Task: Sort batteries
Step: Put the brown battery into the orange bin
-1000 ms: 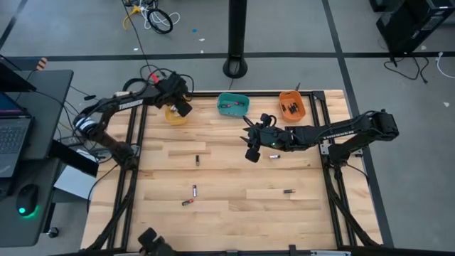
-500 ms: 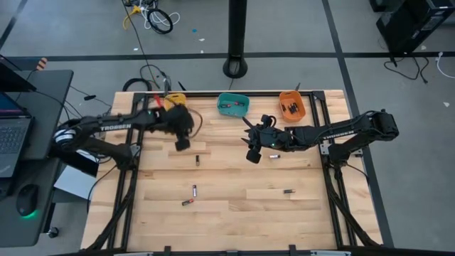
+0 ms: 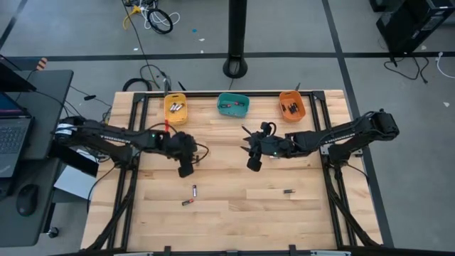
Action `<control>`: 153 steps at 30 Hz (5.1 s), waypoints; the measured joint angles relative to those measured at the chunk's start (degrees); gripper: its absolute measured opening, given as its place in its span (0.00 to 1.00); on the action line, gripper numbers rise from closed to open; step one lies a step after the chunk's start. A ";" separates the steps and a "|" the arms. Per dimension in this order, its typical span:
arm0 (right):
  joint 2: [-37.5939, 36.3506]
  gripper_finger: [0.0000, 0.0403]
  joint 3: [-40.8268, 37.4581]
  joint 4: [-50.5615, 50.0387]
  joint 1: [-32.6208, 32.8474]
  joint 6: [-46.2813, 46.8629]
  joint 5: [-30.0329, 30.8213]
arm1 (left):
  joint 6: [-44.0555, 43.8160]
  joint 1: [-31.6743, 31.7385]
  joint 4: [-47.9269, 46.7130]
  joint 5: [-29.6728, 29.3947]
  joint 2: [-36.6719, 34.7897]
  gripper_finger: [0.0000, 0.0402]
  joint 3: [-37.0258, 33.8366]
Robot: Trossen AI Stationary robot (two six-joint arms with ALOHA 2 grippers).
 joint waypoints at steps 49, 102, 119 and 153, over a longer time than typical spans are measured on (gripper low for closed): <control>0.04 0.42 0.02 -17.92 10.76 17.51 2.19 | -40.90 -11.21 19.14 -22.88 17.75 0.59 -7.48; 21.47 0.40 -3.52 -7.03 1.38 47.33 1.55 | -12.28 -9.87 63.49 -23.23 17.94 0.03 -17.06; 6.92 0.42 -1.33 -25.04 1.40 5.46 -7.73 | -9.44 -9.97 65.85 -20.00 17.94 0.02 -17.53; 16.37 0.14 -1.27 -20.27 -15.84 -23.57 -19.91 | -3.17 -5.73 65.92 -20.37 17.94 0.03 -17.51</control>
